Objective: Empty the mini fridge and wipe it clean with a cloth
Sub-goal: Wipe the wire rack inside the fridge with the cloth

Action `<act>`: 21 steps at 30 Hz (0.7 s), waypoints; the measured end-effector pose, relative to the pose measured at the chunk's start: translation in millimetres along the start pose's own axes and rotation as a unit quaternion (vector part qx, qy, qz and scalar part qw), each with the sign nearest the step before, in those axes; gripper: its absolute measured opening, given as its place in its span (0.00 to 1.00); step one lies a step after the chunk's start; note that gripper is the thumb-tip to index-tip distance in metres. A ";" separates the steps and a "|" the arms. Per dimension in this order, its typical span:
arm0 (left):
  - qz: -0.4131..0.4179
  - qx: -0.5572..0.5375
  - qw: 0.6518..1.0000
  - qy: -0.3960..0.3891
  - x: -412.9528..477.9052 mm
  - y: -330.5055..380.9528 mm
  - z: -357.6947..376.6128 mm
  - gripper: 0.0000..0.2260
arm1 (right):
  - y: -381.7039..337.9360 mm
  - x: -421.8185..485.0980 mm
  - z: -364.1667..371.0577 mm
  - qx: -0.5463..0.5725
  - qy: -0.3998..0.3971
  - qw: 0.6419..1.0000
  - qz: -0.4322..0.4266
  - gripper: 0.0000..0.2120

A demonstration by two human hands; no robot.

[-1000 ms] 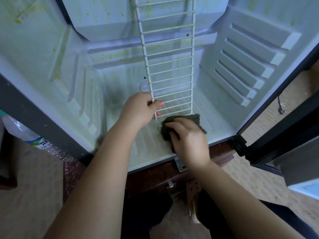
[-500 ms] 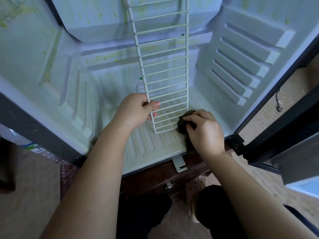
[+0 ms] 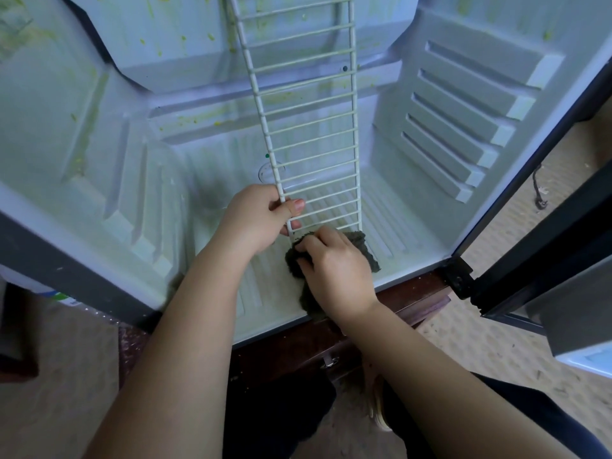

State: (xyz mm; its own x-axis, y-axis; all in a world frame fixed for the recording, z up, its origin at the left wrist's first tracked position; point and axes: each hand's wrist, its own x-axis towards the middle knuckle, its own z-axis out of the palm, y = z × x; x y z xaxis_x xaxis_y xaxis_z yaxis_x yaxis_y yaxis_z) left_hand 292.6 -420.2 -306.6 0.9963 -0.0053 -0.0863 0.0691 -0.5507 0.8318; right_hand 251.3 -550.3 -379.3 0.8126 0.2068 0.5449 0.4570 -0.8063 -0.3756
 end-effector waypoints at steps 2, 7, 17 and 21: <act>-0.002 -0.013 1.000 -0.005 -0.8 1.4 -0.5 0.07 | 16.1 0.2 -8.0 0.006 -0.011 1.000 0.014 0.05; -0.025 -0.037 0.999 -0.025 -2.4 3.9 -2.0 0.06 | 53.3 4.1 -37.8 0.033 0.045 0.992 0.117 0.07; 0.039 -0.167 0.978 0.118 -6.6 31.8 -14.2 0.05 | -9.0 83.2 -85.7 0.159 0.333 0.929 0.038 0.09; 0.083 -0.195 0.957 0.195 -4.8 37.8 -9.5 0.09 | -19.1 93.4 -58.9 0.123 0.227 0.965 0.032 0.20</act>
State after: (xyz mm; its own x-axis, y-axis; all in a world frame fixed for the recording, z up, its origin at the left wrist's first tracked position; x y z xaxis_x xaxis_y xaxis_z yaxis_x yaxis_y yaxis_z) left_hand 290.9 -433.1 -269.5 0.9333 0.2884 0.2137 -0.1544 -0.2148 0.9644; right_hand 297.1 -548.2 -277.1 0.6249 -0.1494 0.7663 0.5279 -0.6423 -0.5557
